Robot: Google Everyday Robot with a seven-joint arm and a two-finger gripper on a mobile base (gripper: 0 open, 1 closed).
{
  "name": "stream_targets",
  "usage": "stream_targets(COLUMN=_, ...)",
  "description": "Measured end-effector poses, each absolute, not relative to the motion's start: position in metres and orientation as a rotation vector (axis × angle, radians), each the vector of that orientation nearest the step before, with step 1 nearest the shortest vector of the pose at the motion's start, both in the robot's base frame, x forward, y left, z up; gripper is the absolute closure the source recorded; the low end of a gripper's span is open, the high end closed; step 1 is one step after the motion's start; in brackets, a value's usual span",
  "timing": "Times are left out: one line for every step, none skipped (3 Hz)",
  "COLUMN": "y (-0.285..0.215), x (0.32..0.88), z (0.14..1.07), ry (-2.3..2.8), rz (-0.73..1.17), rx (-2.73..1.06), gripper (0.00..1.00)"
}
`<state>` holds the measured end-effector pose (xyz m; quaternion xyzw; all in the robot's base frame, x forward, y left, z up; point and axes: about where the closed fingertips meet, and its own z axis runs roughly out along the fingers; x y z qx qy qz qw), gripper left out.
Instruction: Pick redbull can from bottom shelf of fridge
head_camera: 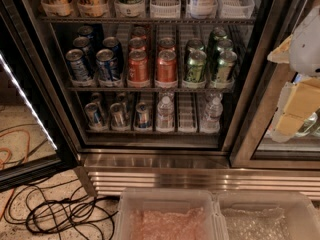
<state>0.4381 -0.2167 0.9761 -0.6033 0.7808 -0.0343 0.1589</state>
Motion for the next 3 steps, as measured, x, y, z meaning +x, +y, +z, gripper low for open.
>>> stream_targets(y=-0.217, x=0.438, z=0.976, ry=2.232, rz=-0.098, rx=-1.725, gripper=0.00)
stream_targets(y=-0.210, x=0.441, z=0.952, ry=2.256, rz=-0.077, rx=-1.689, gripper=0.00)
stream_targets(y=-0.201, x=0.443, z=0.914, ry=2.297, rz=-0.037, rx=-1.654, gripper=0.00)
